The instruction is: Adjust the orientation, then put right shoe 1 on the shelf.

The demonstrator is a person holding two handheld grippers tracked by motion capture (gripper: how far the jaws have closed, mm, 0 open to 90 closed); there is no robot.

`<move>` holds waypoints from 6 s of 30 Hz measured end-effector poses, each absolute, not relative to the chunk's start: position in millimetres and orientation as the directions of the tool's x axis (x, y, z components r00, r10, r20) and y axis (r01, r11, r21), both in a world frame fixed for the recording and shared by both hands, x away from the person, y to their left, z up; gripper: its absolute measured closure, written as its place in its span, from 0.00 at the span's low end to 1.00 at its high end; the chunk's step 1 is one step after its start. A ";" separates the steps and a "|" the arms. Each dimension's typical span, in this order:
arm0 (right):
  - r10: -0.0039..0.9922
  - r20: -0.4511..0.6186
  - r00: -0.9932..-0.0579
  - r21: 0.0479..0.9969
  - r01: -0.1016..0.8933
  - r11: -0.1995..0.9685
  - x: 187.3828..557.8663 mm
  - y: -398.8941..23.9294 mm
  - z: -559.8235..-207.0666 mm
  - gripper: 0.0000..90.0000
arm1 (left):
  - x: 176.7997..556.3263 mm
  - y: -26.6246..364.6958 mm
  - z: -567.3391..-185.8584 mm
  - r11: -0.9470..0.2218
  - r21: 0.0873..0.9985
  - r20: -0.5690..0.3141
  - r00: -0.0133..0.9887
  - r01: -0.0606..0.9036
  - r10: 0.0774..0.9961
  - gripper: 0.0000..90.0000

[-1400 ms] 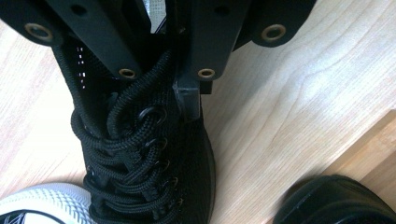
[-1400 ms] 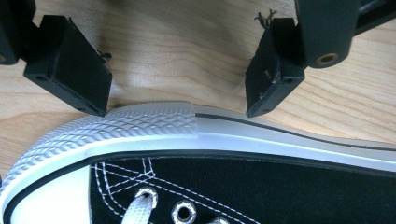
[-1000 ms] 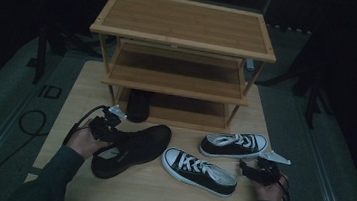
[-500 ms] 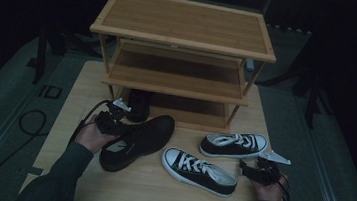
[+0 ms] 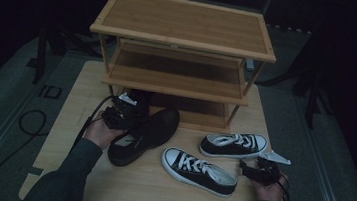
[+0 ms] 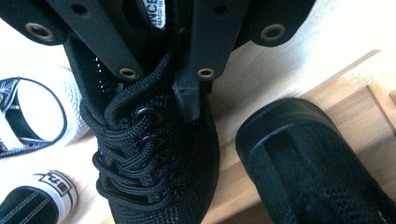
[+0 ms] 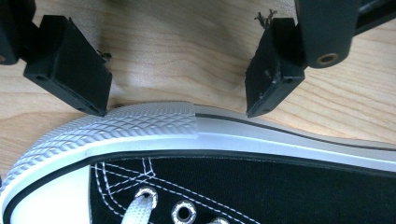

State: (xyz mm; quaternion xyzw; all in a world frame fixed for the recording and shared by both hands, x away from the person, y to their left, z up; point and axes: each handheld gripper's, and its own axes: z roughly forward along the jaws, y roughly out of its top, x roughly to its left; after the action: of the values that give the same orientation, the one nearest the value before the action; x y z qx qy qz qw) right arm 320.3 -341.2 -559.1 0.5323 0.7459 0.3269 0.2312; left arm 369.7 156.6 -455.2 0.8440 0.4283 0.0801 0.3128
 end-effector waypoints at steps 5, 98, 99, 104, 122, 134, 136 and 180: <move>0.945 0.003 -0.327 0.734 0.643 0.220 320.3 -341.2 -559.1 0.25 | 374.9 151.0 -453.4 -0.423 0.606 -0.143 0.615 0.674 0.775 0.98; 0.945 0.003 -0.328 0.733 0.643 0.221 323.0 -341.5 -559.3 0.24 | 401.4 123.8 -434.9 -0.184 0.788 -0.113 0.432 0.587 0.895 0.66; 0.945 0.003 -0.328 0.733 0.643 0.221 323.0 -341.5 -559.3 0.24 | 396.8 125.7 -431.0 -0.197 0.793 -0.106 0.449 0.577 0.887 0.67; 0.945 0.003 -0.328 0.733 0.643 0.221 323.0 -341.4 -559.3 0.24 | 378.0 137.1 -418.4 -0.215 0.809 -0.103 0.491 0.548 0.865 0.82; 0.945 0.002 -0.327 0.733 0.643 0.221 323.0 -341.4 -559.3 0.24 | 334.6 167.5 -458.1 -0.244 0.767 -0.125 0.512 0.593 0.850 1.00; 0.945 0.002 -0.327 0.733 0.643 0.221 323.0 -341.4 -559.3 0.24 | 320.4 145.9 -504.2 -0.357 0.685 -0.093 0.562 0.635 0.822 0.99; 0.945 0.002 -0.327 0.733 0.643 0.221 323.0 -341.4 -559.3 0.24 | 321.7 143.0 -508.9 -0.359 0.678 -0.096 0.561 0.642 0.822 0.99; 0.945 0.002 -0.327 0.733 0.643 0.221 323.0 -341.4 -559.3 0.24 | 376.6 73.4 -527.4 -0.297 0.710 -0.130 0.534 0.638 0.835 1.00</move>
State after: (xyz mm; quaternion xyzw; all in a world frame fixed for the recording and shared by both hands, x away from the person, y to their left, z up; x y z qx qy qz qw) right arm 323.0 -341.4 -559.3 0.5318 0.7464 0.3265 0.2312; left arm 376.6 73.4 -527.4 0.7942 0.4640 0.1335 0.3691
